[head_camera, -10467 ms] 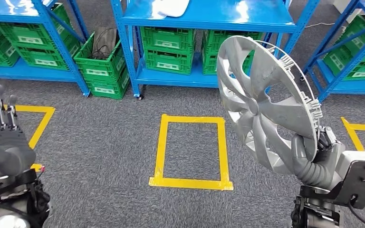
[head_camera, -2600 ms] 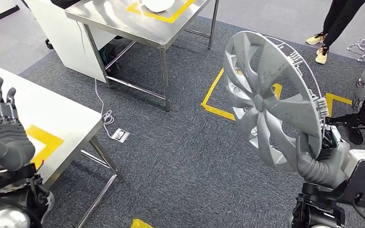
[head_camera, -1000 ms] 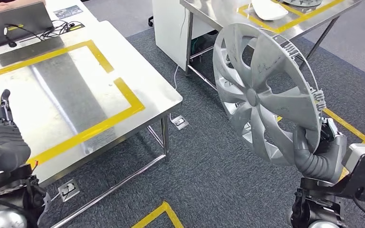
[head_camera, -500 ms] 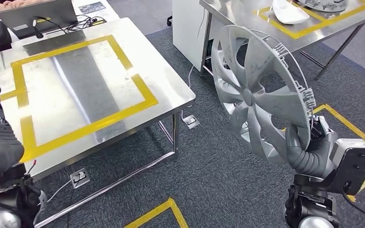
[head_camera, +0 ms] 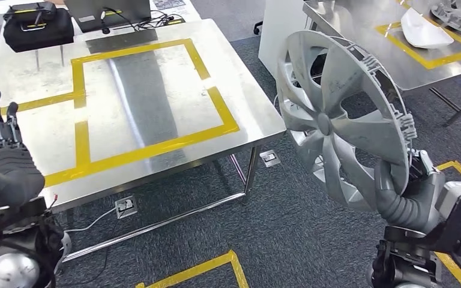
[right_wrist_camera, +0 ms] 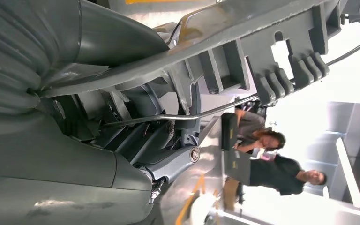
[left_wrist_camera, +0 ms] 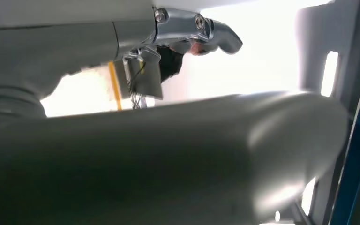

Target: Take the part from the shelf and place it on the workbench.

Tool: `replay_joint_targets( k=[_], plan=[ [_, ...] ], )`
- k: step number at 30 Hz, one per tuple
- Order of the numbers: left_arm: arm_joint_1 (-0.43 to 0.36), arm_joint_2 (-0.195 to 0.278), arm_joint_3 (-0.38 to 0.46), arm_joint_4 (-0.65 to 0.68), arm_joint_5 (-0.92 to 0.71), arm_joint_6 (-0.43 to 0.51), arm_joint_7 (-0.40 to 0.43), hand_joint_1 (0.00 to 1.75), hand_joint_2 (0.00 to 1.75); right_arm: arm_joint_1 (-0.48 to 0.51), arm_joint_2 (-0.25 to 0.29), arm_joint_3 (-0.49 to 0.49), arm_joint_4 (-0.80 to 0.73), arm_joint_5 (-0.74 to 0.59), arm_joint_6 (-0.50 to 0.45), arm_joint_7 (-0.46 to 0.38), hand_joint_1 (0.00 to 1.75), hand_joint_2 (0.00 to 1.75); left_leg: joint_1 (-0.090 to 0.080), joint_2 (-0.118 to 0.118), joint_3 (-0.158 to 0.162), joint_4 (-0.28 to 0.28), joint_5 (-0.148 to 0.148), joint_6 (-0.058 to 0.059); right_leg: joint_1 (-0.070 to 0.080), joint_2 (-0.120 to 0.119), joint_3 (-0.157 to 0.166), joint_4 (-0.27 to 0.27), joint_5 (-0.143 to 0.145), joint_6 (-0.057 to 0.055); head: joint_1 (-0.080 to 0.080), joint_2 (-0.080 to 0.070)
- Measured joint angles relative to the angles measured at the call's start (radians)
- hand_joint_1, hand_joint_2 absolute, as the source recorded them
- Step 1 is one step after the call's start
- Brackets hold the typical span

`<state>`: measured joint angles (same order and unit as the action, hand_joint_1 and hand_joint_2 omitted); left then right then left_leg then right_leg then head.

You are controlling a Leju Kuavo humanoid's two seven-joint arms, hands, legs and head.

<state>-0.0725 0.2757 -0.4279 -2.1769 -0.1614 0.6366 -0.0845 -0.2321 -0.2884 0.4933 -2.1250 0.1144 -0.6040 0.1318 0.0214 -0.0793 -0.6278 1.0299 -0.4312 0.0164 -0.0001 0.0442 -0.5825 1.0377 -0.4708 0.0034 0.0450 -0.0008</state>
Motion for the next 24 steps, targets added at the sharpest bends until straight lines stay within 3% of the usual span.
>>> replay_joint_targets(
  k=[2, 4, 6, 8, 9, 10, 11, 13, 15, 18, 20, 22, 24],
  plan=[
    [-0.001, -0.001, -0.001, 0.004, 0.009, -0.001, 0.000, 0.00, 0.00, -0.007, -0.001, 0.001, -0.001, 0.000, 0.000, -0.006, 1.75, 1.75, 0.006, -0.015, -0.008, -0.005, 0.010, -0.015, 0.005, -0.004, 0.009, -0.017, 0.000, -0.007, 0.003, 0.000],
    [-0.002, -0.002, -0.001, 0.006, 0.012, -0.002, -0.001, 0.00, 0.00, -0.010, -0.002, 0.001, -0.001, 0.000, 0.000, -0.007, 1.75, 1.75, 0.004, -0.005, -0.020, 0.002, 0.005, -0.024, 0.000, -0.023, 0.020, -0.041, 0.011, -0.010, 0.002, 0.000],
    [-0.008, -0.002, -0.001, 0.009, 0.015, -0.003, -0.001, 0.00, 0.00, -0.010, -0.002, 0.001, -0.002, 0.001, -0.002, -0.008, 1.75, 1.75, -0.001, 0.036, -0.055, 0.073, -0.038, -0.029, -0.004, -0.042, 0.029, -0.062, 0.021, -0.013, -0.011, 0.000],
    [-0.011, -0.003, -0.001, 0.013, 0.022, -0.004, 0.000, 0.00, 0.00, -0.008, -0.002, 0.001, -0.003, 0.003, -0.007, -0.008, 1.75, 1.75, 0.000, 0.064, -0.109, 0.197, -0.094, -0.034, -0.003, -0.058, 0.026, -0.063, 0.023, -0.016, -0.023, 0.000],
    [-0.011, -0.003, -0.001, 0.016, 0.026, -0.004, 0.000, 0.00, 0.00, -0.005, -0.002, 0.001, -0.003, 0.005, -0.011, -0.008, 1.75, 1.75, 0.001, 0.069, -0.127, 0.240, -0.106, -0.036, -0.003, -0.066, 0.024, -0.061, 0.023, -0.015, -0.026, 0.000],
    [-0.010, -0.003, -0.001, 0.018, 0.029, -0.005, 0.000, 0.00, 0.00, -0.001, -0.002, 0.001, -0.003, 0.006, -0.014, -0.008, 1.75, 1.75, 0.002, 0.073, -0.128, 0.249, -0.101, -0.038, -0.003, -0.074, 0.022, -0.058, 0.022, -0.014, -0.031, 0.000],
    [-0.011, -0.003, -0.001, 0.020, 0.031, -0.005, 0.000, 0.00, 0.00, 0.004, -0.002, 0.001, -0.003, 0.007, -0.017, -0.008, 1.75, 1.75, 0.003, 0.078, -0.109, 0.219, -0.081, -0.039, -0.003, -0.081, 0.021, -0.055, 0.021, -0.012, -0.035, 0.000],
    [-0.012, -0.003, -0.001, 0.023, 0.034, -0.006, 0.000, 0.00, 0.00, 0.010, -0.002, 0.000, -0.004, 0.007, -0.020, -0.008, 1.75, 1.75, 0.002, 0.103, -0.033, 0.091, -0.035, -0.038, -0.003, -0.093, 0.019, -0.044, 0.014, -0.003, -0.043, 0.000],
    [-0.015, -0.003, -0.002, 0.025, 0.035, -0.006, 0.001, 0.00, 0.00, 0.012, -0.006, -0.006, -0.008, 0.007, -0.023, -0.008, 1.75, 1.75, -0.002, 0.119, 0.016, 0.010, -0.021, -0.028, 0.002, -0.102, 0.012, -0.028, 0.008, 0.010, -0.046, 0.000],
    [-0.016, -0.003, -0.002, 0.029, 0.036, -0.005, 0.002, 0.00, 0.00, 0.015, -0.011, -0.017, -0.014, 0.006, -0.025, -0.007, 1.75, 1.75, -0.003, 0.101, 0.016, 0.003, -0.019, -0.008, 0.003, -0.115, 0.004, -0.020, 0.006, 0.024, -0.040, 0.000],
    [-0.019, -0.004, -0.003, 0.031, 0.036, -0.006, 0.001, 0.00, 0.00, 0.016, -0.014, -0.022, -0.016, 0.005, -0.025, -0.007, 1.75, 1.75, 0.001, 0.087, 0.013, 0.001, -0.014, 0.003, -0.001, -0.099, -0.014, 0.014, -0.020, 0.034, -0.034, 0.000],
    [-0.022, -0.004, -0.004, 0.033, 0.036, -0.007, 0.001, 0.00, 0.00, 0.018, -0.018, -0.025, -0.019, 0.005, -0.025, -0.008, 1.75, 1.75, 0.003, 0.073, 0.010, 0.000, -0.010, 0.011, -0.004, -0.068, -0.066, 0.126, -0.079, 0.043, -0.023, 0.000],
    [-0.024, -0.005, -0.004, 0.036, 0.036, -0.007, 0.001, 0.00, 0.00, 0.023, -0.019, -0.026, -0.020, 0.005, -0.025, -0.008, 1.75, 1.75, 0.001, 0.057, 0.005, 0.000, -0.007, 0.015, -0.005, -0.056, -0.123, 0.253, -0.124, 0.045, -0.014, 0.000]
  ],
)
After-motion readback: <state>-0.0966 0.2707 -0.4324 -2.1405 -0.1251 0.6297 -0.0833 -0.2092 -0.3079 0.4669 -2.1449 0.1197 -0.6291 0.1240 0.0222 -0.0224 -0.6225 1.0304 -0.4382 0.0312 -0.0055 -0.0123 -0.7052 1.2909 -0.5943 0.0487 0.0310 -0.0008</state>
